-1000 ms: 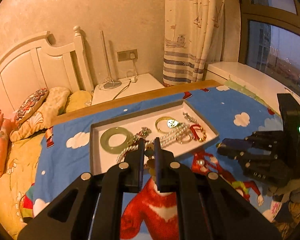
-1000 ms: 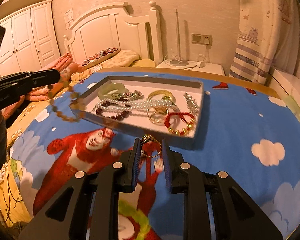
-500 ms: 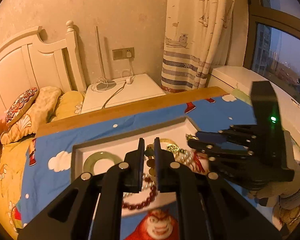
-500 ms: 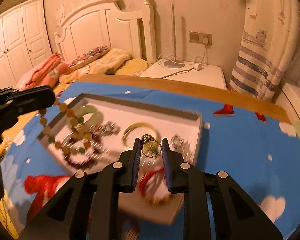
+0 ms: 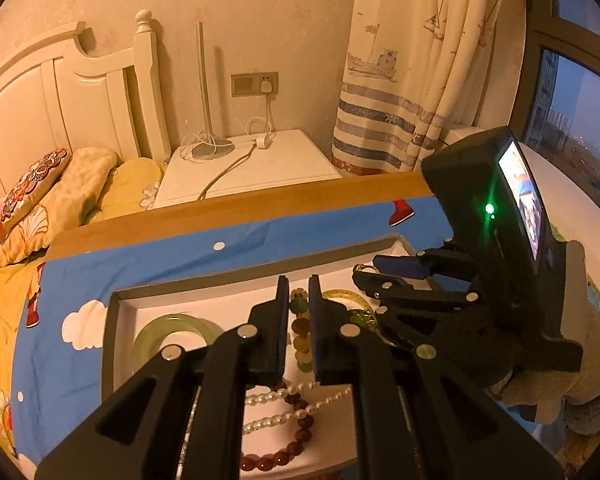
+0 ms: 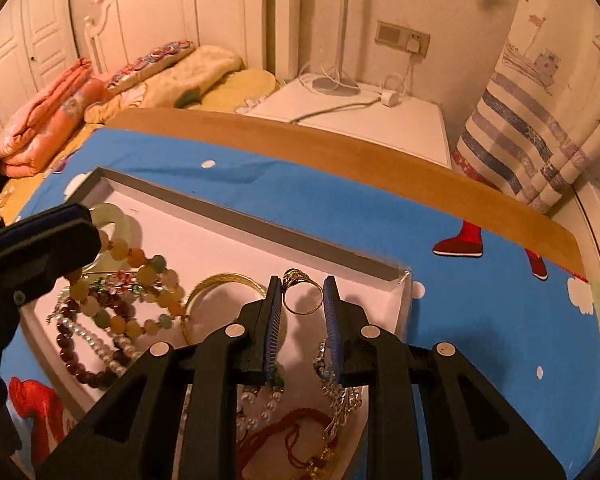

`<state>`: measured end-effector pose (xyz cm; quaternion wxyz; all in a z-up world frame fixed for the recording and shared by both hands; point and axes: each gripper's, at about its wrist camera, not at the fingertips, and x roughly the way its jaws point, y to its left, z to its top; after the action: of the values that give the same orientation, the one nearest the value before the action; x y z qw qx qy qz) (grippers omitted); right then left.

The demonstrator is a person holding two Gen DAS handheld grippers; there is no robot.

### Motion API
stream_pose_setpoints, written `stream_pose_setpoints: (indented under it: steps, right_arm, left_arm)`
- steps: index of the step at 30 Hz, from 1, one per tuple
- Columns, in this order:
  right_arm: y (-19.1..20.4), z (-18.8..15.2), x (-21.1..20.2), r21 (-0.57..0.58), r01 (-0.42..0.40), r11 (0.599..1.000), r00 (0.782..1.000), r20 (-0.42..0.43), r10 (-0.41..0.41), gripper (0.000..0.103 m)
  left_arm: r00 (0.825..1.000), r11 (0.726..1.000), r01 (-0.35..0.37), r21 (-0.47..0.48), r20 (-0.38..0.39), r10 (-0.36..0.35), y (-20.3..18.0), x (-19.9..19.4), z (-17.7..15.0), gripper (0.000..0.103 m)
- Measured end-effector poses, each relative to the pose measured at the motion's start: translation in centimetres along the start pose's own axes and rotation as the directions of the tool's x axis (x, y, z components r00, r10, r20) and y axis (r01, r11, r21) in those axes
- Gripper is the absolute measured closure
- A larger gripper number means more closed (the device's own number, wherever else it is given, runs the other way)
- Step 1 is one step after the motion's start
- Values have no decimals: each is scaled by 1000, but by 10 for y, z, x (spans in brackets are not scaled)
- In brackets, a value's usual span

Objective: Organize jewelry
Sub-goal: 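Carry the ring and bead necklace into the grey tray and open both tools, then move right tool to the two pearl earrings on the sheet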

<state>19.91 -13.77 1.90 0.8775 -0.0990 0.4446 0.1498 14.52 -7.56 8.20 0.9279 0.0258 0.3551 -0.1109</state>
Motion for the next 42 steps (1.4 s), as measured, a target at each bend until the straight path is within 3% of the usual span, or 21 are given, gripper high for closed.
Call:
stream_pose_setpoints:
  steps: [4, 5, 6, 8, 11, 12, 14, 16, 19, 26, 28, 30, 35, 42]
  right_arm:
    - [-4, 1, -1, 22, -23, 999, 1000, 18, 23, 75]
    - [-5, 2, -5, 26, -17, 1000, 1000, 23, 16, 64]
    - [-5, 2, -12, 29, -19, 999, 999, 35, 18, 61]
    - [-8, 1, -36, 35, -48, 998, 995, 87, 44, 61]
    - [-17, -13, -93, 56, -110, 992, 971, 221, 95, 60]
    - [-20, -20, -110, 63, -128, 990, 960, 258, 108, 57]
    - [-24, -43, -138, 73, -148, 986, 940, 322, 118, 49]
    - [-24, -69, -152, 82, -157, 984, 933, 339, 121, 48]
    - [-19, -115, -155, 110, -165, 980, 944, 307, 124, 48]
    - [12, -174, -135, 91, -171, 981, 967, 207, 149, 46]
    - [19, -180, -126, 85, -166, 983, 976, 154, 151, 45]
    - [21, -183, -127, 83, -161, 984, 977, 157, 146, 45]
    - [18, -184, -118, 106, -163, 981, 981, 125, 150, 45]
    - [24, -179, -115, 72, -124, 990, 988, 105, 116, 45]
  left_arm:
    - [1000, 999, -28, -32, -11, 28, 7, 7, -4, 89]
    - [999, 999, -31, -44, -19, 30, 10, 7, -5, 76]
    - [999, 998, -37, -50, -16, 37, 13, 4, -6, 61]
    - [997, 996, -73, -42, 23, 74, 18, -13, -8, 45]
    - [985, 990, -137, -23, 103, 139, 26, -55, -17, 24]
    - [981, 988, -151, -27, 123, 153, 28, -67, -22, 12]
    - [969, 982, -183, -46, 160, 188, 34, -99, -41, 4]
    - [965, 977, -202, -60, 157, 210, 38, -115, -61, 3]
    - [969, 972, -221, -76, 96, 228, 42, -126, -101, 3]
    - [981, 974, -194, -120, -30, 192, 48, -120, -164, 3]
    - [982, 977, -183, -112, -66, 176, 48, -111, -177, 3]
    - [976, 975, -197, -106, -111, 185, 49, -105, -180, 3]
    - [981, 974, -154, -165, -141, 131, 62, -100, -183, 3]
    - [981, 968, -155, -198, -148, 127, 66, -97, -179, 3]
